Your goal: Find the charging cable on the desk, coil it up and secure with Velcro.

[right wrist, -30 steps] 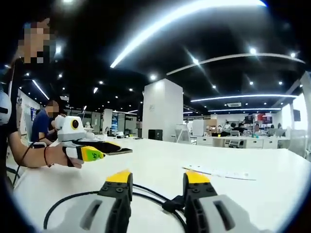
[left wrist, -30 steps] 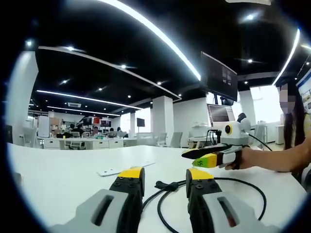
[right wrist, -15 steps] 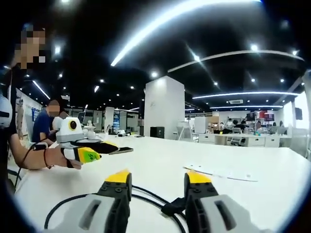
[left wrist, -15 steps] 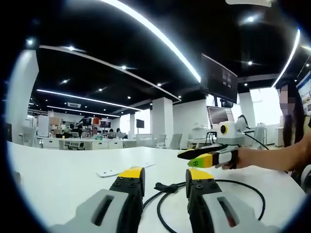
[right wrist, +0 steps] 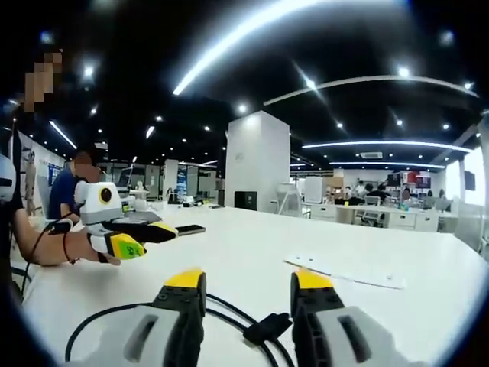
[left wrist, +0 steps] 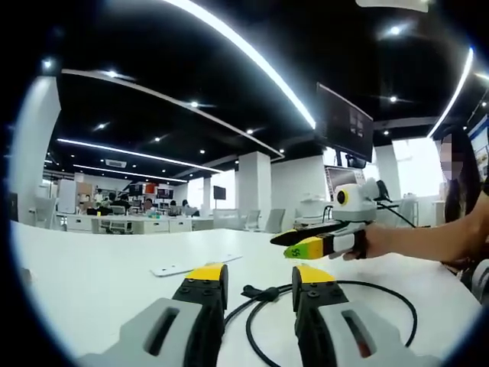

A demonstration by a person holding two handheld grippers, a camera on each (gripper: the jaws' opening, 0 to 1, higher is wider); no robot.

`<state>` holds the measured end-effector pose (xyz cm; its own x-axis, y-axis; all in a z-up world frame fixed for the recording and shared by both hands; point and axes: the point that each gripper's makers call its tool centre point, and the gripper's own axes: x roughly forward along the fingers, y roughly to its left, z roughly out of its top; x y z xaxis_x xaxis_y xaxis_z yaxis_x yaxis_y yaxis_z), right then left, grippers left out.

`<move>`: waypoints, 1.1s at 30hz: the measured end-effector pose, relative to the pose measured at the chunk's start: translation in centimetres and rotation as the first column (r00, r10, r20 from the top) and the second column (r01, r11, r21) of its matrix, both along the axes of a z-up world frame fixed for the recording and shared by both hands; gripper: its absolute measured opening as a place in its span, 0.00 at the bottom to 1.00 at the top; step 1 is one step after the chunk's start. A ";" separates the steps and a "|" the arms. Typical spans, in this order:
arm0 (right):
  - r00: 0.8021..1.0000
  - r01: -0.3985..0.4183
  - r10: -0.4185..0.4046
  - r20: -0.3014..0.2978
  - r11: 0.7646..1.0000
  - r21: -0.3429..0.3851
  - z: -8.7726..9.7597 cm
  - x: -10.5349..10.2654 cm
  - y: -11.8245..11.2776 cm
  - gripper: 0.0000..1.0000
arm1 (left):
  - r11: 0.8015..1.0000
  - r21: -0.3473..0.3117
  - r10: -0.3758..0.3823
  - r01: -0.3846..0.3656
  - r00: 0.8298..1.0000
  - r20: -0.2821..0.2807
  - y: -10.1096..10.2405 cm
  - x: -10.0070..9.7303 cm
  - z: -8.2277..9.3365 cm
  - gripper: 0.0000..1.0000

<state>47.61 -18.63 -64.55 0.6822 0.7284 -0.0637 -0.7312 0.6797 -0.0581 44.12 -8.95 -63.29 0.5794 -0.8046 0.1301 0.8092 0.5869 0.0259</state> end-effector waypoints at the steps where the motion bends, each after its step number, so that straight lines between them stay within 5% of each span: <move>1: 1.000 0.003 -0.003 -0.004 1.000 -0.006 -0.2 0.1 -0.1 0.45 | 1.000 -0.001 -0.001 0.001 1.000 -0.001 0.0 0.0 0.0 0.34; 33: 0.998 0.011 -0.012 -0.066 1.000 -0.016 -1.0 2.7 0.8 0.46 | 1.000 0.014 -0.009 0.009 1.000 -0.002 -0.3 0.0 -0.1 0.34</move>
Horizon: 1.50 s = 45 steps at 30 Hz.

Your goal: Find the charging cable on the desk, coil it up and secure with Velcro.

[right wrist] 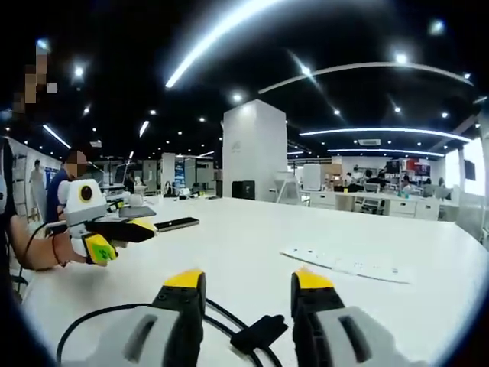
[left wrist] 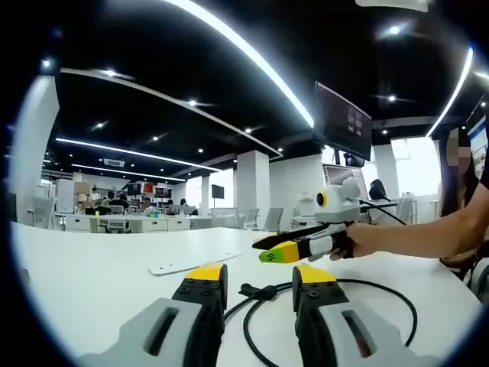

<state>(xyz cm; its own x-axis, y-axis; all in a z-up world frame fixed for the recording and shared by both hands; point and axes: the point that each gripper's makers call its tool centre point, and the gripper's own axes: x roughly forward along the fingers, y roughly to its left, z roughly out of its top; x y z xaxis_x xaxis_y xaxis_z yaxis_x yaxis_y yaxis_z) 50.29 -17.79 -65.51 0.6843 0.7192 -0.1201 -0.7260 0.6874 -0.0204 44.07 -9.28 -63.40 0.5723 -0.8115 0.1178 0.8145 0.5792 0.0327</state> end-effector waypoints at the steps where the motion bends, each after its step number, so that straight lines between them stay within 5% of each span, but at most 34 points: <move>1: 1.000 0.002 -0.002 0.000 1.000 -0.001 0.0 0.0 0.0 0.46 | 1.000 -0.002 -0.002 0.002 1.000 -0.002 -0.1 -0.1 0.0 0.34; 23: 1.000 0.017 -0.017 -0.020 1.000 -0.019 -0.2 0.8 -0.4 0.46 | 1.000 -0.003 -0.004 0.004 1.000 -0.003 0.0 -0.3 -0.2 0.35; 45: 0.991 -0.002 -0.007 -0.137 0.998 -0.068 -4.5 1.3 -0.1 0.43 | 1.000 0.001 -0.011 0.011 1.000 -0.012 -0.2 -0.5 -0.7 0.35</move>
